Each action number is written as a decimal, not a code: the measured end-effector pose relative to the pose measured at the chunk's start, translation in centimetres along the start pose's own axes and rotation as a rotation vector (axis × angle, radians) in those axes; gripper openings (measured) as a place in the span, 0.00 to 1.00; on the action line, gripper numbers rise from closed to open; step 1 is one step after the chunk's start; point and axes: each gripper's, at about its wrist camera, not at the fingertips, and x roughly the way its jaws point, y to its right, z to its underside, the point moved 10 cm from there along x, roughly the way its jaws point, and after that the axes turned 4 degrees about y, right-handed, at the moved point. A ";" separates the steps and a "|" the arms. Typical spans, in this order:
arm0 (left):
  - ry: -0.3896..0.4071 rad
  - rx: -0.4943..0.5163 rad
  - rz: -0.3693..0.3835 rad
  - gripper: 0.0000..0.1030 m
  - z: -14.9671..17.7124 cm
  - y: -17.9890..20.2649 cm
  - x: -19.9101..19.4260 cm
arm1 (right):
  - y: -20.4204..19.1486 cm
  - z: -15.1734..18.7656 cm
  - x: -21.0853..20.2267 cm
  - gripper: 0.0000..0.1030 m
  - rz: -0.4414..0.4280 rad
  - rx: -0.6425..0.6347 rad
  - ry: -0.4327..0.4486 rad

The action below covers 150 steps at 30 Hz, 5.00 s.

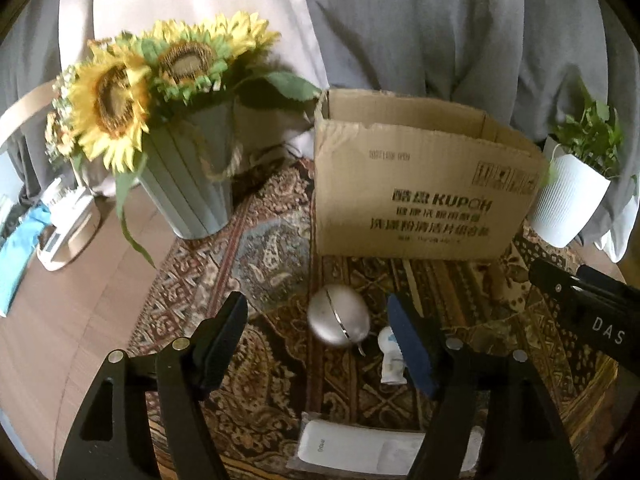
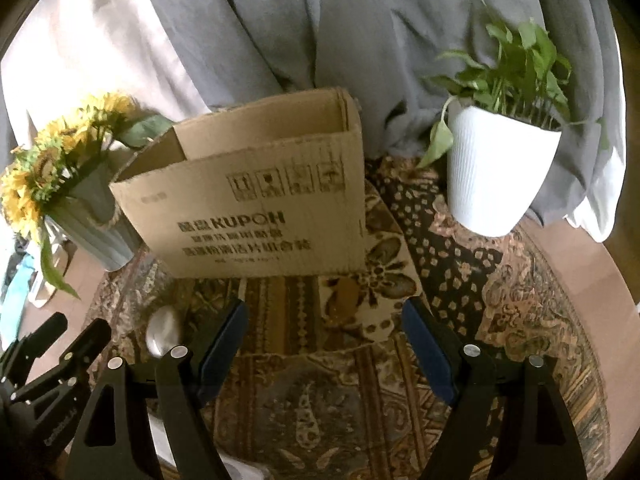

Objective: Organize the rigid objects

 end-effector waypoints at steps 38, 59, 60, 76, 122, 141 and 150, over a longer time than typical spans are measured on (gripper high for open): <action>-0.221 -0.081 0.038 0.63 3.4 1.0 10.5 | 1.5 2.4 11.0 0.50 0.024 0.100 -0.190; -0.147 0.008 0.075 0.53 2.0 1.3 9.5 | 0.4 1.5 9.2 0.22 0.017 -0.015 -0.125; -0.142 0.012 0.074 0.53 1.8 1.2 9.3 | 0.2 1.4 8.8 0.22 0.013 -0.020 -0.119; -0.060 0.024 0.104 0.53 -0.2 1.8 5.1 | -1.6 -0.4 4.2 0.22 -0.036 -0.042 -0.032; 0.251 0.109 0.224 0.53 -13.4 4.8 -3.9 | -3.8 -11.7 -6.2 0.12 -0.124 -0.046 0.286; 0.099 0.155 0.193 0.53 -5.9 5.7 0.4 | -1.4 -4.3 0.2 0.46 -0.103 -0.031 0.031; 0.033 0.169 0.173 0.53 -2.9 5.5 2.6 | -1.1 -0.7 3.4 0.56 -0.109 -0.025 -0.075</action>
